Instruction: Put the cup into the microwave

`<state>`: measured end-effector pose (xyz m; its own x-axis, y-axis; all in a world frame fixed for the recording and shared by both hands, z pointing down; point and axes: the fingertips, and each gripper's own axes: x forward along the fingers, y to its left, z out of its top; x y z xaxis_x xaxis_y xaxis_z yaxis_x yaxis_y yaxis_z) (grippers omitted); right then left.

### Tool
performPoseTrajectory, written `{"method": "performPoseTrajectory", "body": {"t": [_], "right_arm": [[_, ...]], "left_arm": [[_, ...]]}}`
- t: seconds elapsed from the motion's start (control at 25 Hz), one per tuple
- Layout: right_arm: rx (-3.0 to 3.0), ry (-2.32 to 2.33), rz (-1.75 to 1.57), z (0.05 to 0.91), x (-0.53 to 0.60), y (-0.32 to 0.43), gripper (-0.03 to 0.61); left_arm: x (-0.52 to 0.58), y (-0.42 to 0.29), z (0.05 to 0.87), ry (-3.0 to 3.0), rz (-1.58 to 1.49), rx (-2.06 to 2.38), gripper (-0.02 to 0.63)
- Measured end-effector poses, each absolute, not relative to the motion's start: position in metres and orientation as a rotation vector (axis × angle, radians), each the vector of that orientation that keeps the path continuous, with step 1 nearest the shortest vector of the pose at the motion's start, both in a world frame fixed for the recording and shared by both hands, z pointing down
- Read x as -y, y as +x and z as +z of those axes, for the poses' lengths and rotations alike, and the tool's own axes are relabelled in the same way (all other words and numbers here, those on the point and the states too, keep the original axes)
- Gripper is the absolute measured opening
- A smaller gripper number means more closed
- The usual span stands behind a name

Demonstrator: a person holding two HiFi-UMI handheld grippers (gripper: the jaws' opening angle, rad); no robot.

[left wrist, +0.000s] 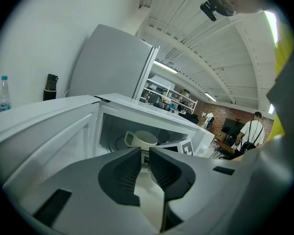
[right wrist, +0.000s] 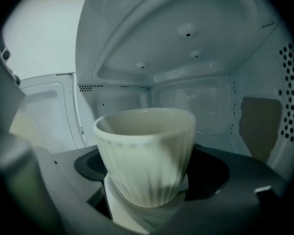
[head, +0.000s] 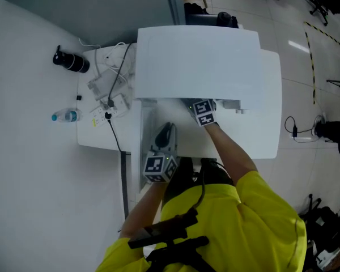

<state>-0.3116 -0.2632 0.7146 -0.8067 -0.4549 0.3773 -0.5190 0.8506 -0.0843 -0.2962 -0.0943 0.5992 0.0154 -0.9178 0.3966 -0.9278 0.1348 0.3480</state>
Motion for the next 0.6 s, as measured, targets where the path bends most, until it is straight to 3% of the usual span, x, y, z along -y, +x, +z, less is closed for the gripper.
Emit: {"method": "performPoseTrajectory", "body": {"t": [0.4,0.44,0.52,0.6], "right_arm": [[2.646,0.754,0.193,0.712,0.274,-0.314,0.471],[2.65,0.756,0.204,0.712,0.274,-0.313,0.477],[2.65,0.752,0.236,0.717,0.273,-0.309,0.551],[2.637,0.754,0.253,0.724,0.268,-0.3,0.551]], "left_arm": [[0.09,-0.296,0.608,1.755,0.036,1.853,0.043],[0.09,-0.296,0.607,1.757,0.036,1.851,0.043],[0.091,-0.295,0.605,1.764,0.035,1.847,0.043],[0.091,-0.295,0.605,1.769,0.031,1.844,0.043]]}}
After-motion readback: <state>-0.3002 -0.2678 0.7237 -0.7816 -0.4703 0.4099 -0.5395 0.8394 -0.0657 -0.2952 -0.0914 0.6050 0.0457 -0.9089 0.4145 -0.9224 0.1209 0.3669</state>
